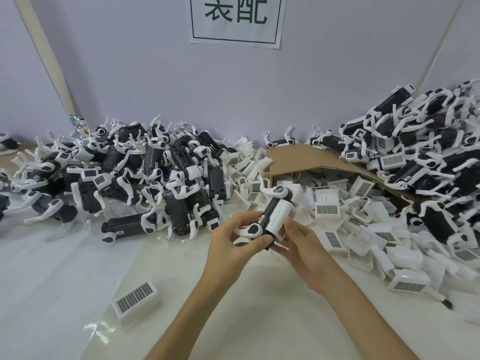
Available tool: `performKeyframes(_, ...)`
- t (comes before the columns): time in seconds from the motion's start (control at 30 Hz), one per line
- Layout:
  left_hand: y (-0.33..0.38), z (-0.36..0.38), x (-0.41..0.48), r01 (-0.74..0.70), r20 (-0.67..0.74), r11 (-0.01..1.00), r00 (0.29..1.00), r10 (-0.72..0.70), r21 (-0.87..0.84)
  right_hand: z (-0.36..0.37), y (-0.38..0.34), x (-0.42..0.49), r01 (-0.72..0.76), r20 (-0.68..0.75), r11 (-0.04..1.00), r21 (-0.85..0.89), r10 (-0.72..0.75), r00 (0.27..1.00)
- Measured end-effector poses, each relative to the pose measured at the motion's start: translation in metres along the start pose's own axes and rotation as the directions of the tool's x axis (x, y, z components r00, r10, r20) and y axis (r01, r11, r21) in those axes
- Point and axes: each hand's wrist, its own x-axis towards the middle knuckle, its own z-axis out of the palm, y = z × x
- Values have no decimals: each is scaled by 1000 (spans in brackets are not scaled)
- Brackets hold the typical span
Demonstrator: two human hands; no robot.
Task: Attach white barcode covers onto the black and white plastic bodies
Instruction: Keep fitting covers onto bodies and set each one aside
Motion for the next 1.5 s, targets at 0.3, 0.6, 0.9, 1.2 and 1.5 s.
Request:
performKeyframes(0.3,-4,11,-5,128,-44,990,991,-126,58,4,0,-2,61,-2,996,61,-61,998)
performKeyframes(0.6,-2,14,-9,-14,104,967,995,-13,255,6,-6,-7,95,-52,993,63,-92,994)
performKeyframes(0.9,-6,12,-7,23,79,983,996,-38,182,15,-3,-12,261,-29,910,-323,-285,958)
performKeyframes(1.2,-9,0,-1,128,137,991,983,-123,-25,17,-1,-14,300,130,873,-384,-271,954)
performKeyframes(1.5,-6,2,-1,71,153,994,987,-57,-88,17,-4,-18,399,157,814,-422,-368,917)
